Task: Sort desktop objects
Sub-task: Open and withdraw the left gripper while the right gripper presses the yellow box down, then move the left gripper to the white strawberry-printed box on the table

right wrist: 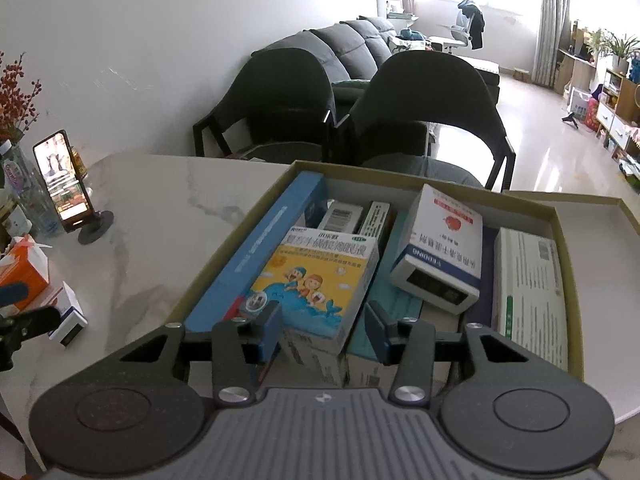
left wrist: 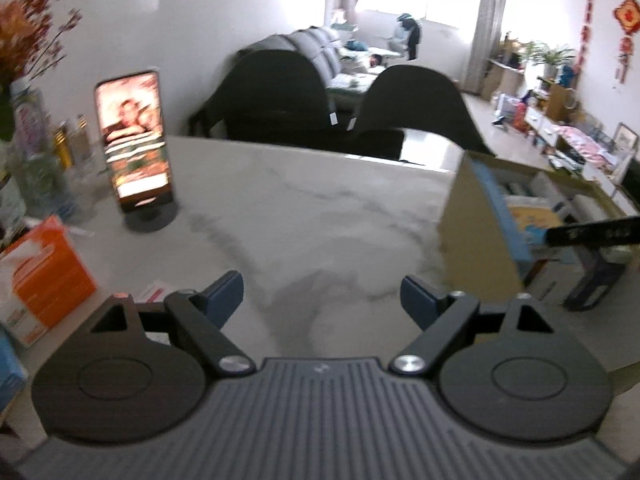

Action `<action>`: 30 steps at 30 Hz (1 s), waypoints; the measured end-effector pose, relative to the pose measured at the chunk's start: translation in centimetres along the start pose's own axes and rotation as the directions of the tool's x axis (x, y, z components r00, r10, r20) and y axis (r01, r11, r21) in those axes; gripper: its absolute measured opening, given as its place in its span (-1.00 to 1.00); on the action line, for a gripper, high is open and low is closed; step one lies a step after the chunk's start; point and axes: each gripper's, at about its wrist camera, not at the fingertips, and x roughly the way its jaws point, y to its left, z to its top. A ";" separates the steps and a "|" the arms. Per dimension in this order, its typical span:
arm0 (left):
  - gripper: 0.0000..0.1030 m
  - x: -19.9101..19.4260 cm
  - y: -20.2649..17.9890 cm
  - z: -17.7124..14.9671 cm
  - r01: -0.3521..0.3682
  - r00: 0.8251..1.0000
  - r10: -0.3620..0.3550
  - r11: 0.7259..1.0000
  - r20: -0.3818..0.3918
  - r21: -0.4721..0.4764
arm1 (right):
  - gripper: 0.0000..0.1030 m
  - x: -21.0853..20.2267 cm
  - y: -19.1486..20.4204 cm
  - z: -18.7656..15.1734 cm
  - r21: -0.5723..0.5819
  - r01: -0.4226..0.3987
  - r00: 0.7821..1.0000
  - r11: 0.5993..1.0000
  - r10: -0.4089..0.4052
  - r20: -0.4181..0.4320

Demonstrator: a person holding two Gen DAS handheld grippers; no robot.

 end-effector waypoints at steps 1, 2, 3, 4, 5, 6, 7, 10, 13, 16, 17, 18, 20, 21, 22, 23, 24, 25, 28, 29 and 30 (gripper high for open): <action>0.70 -0.1 0.5 -0.2 -0.012 1.000 0.012 1.000 -0.005 -0.008 | -0.05 0.1 0.1 0.1 -0.006 0.007 1.000 1.000 -0.007 0.002; 0.70 -0.1 1.1 -0.4 -0.024 1.000 0.024 1.000 -0.011 -0.016 | -0.05 0.2 0.1 0.3 -0.011 0.016 1.000 1.000 -0.016 0.004; 0.71 -0.2 1.6 -0.6 -0.036 0.999 0.036 0.999 -0.017 -0.023 | -0.05 0.3 0.2 0.4 -0.016 0.025 1.000 1.000 -0.025 0.006; 0.74 -0.3 2.0 -0.8 -0.048 0.999 0.048 0.998 -0.023 -0.029 | -0.05 0.4 0.2 0.6 -0.017 0.033 0.999 0.999 -0.033 0.008; 0.75 -0.3 2.5 -1.0 -0.063 0.998 0.062 0.997 -0.031 -0.036 | -0.05 0.6 0.2 0.7 -0.019 0.040 0.999 0.999 -0.040 0.010; 0.76 -0.3 3.0 -1.3 -0.076 0.996 0.075 0.996 -0.039 -0.041 | -0.05 0.7 0.2 0.8 -0.021 0.048 0.999 0.999 -0.047 0.012; 0.77 -0.3 3.5 -1.6 -0.090 0.995 0.088 0.995 -0.049 -0.047 | -0.05 0.8 0.2 0.9 -0.022 0.055 0.998 0.998 -0.055 0.014; 0.77 -0.2 5.1 -2.7 -0.133 0.989 0.127 0.988 -0.082 -0.076 | -0.05 1.0 0.2 0.9 -0.015 0.070 0.997 0.997 -0.070 0.023; 0.77 0.2 6.8 -3.6 -0.179 0.979 0.166 0.978 -0.119 -0.111 | 0.03 0.8 0.0 0.7 0.013 0.062 0.998 0.998 -0.062 0.030; 0.77 1.0 8.4 -4.3 -0.213 0.970 0.191 0.966 -0.151 -0.145 | 0.24 0.3 -0.1 0.4 0.037 0.030 0.999 0.999 -0.032 0.042; 0.77 1.3 8.7 -4.5 -0.214 0.970 0.191 0.965 -0.152 -0.151 | 0.27 0.0 -0.1 0.3 0.039 0.027 0.998 0.999 -0.029 0.051; 0.77 1.7 9.0 -4.6 -0.210 0.971 0.187 0.966 -0.149 -0.153 | 0.28 -0.4 0.0 0.3 0.040 0.025 0.998 0.999 -0.027 0.060; 0.81 2.4 9.2 -4.6 -0.184 0.977 0.167 0.974 -0.130 -0.134 | 0.36 -1.0 0.2 0.1 0.042 0.018 0.997 0.999 -0.021 0.075; 0.84 2.7 9.3 -4.7 -0.176 0.980 0.163 0.978 -0.115 -0.113 | 0.38 -1.3 0.3 0.1 0.043 0.013 0.997 0.999 -0.017 0.082; 0.86 3.0 9.2 -4.6 -0.167 0.983 0.159 0.983 -0.091 -0.083 | 0.40 -1.7 0.3 0.0 0.043 0.008 0.996 0.999 -0.012 0.089; 0.87 3.1 9.2 -4.6 -0.151 0.987 0.148 0.987 -0.062 -0.048 | 0.41 -2.1 0.4 -0.1 0.041 0.005 0.995 0.999 -0.009 0.095; 0.90 3.3 9.1 -4.6 -0.132 0.991 0.132 0.991 -0.040 -0.010 | 0.42 -2.6 0.4 -0.1 0.037 0.001 0.995 0.999 -0.005 0.102; 0.93 3.6 9.0 -4.7 -0.112 0.993 0.113 0.993 -0.027 0.031 | 0.45 -3.0 0.5 -0.2 0.034 -0.002 0.994 0.999 -0.001 0.109; 0.97 4.3 8.9 -4.8 -0.073 0.997 0.075 0.988 -0.014 0.139 | 0.52 -4.3 0.5 -0.3 0.030 -0.013 0.991 0.999 0.008 0.131; 0.98 4.5 8.9 -4.9 -0.061 0.998 0.064 0.984 -0.015 0.165 | 0.55 -4.7 0.5 -0.4 0.031 -0.016 0.990 0.999 0.011 0.139; 0.99 4.8 9.0 -4.9 -0.047 0.998 0.051 0.982 -0.020 0.183 | 0.56 -5.1 0.4 -0.4 0.033 -0.019 0.989 0.999 0.014 0.148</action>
